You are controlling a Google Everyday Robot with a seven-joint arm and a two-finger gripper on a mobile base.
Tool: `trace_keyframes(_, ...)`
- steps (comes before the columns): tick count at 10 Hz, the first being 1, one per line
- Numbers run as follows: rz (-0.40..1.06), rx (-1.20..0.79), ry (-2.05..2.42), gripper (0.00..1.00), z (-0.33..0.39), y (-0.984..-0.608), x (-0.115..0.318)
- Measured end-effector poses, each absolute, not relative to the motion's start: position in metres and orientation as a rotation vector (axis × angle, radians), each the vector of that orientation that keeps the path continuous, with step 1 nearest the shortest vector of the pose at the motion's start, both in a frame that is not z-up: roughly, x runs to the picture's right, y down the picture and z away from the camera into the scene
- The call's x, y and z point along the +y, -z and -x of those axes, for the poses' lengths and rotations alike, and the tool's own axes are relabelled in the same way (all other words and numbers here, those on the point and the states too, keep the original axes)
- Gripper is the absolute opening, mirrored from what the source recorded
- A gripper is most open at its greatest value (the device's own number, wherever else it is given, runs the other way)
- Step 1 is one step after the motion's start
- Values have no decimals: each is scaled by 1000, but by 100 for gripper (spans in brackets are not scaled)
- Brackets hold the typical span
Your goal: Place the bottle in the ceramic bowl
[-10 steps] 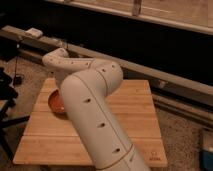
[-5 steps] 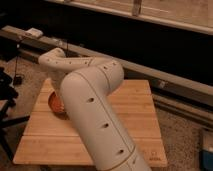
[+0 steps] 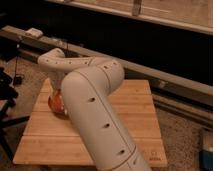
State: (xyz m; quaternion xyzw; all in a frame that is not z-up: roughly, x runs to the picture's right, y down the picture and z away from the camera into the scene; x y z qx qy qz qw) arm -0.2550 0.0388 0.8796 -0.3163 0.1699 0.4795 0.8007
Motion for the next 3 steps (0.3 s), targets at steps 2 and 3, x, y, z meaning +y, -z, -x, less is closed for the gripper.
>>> trace_keyframes(2,679,364,-1029,80,255,-880,39)
trace_keyframes(3,679,364,-1030,80,254,-880,39)
